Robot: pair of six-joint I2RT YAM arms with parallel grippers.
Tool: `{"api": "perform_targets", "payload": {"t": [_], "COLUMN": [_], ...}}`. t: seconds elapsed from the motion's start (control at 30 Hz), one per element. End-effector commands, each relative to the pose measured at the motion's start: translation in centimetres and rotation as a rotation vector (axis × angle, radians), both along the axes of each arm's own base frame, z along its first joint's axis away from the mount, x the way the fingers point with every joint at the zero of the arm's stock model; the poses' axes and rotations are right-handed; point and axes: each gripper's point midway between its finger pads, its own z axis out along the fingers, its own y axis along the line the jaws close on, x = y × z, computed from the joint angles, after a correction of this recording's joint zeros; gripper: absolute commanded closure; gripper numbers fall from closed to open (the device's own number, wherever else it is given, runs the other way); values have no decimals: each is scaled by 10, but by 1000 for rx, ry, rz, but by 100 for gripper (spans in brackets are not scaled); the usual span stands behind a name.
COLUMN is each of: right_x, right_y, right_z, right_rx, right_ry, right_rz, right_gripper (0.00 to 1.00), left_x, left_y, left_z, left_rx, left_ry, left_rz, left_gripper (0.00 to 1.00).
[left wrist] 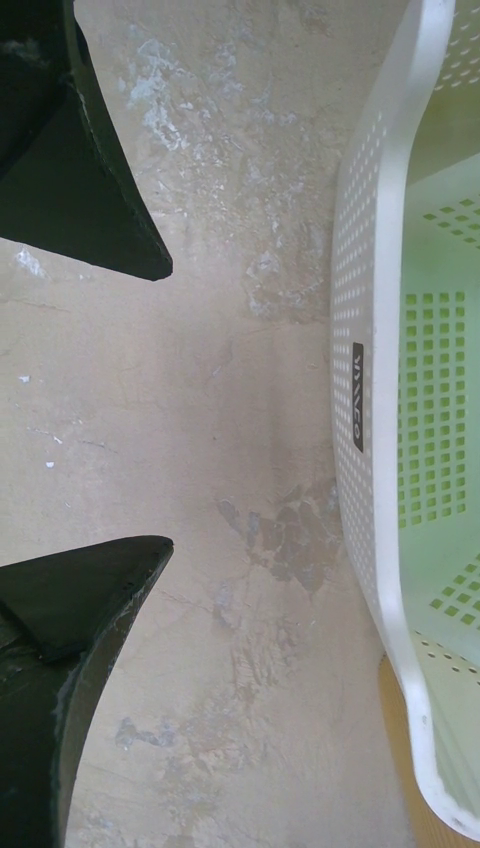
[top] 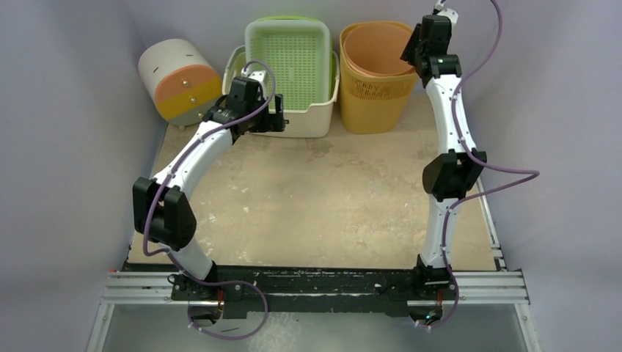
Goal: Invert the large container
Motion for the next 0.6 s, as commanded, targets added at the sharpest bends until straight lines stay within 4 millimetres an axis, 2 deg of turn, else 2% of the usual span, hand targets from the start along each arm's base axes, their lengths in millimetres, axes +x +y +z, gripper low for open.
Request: {"api": "perform_targets", "payload": {"t": [0.0, 0.07, 0.27, 0.47, 0.53, 0.57], "right_x": [-2, -2, -2, 0, -1, -2], "right_y": [-12, -13, -11, -1, -2, -3], "right_z": [-43, -47, -63, -84, -84, -82], "right_rx": [-61, -76, -108, -108, -119, -126], "right_ry": [123, 134, 181, 225, 229, 229], "right_rz": [-45, -54, -53, -18, -14, -18], "right_gripper": [52, 58, 66, 86, 100, 100], "left_x": [-8, -9, -12, -13, -12, -11], "left_y": [6, 9, 12, 14, 17, 17], "left_z": [25, 29, 30, 18, 17, 18], "left_rx": [21, 37, 57, 82, 94, 97], "left_ry": [-64, -71, -70, -46, -45, -46], "left_rz": [-25, -24, -29, -36, -28, -28], "left_gripper": [4, 4, 4, 4, 4, 4]}}
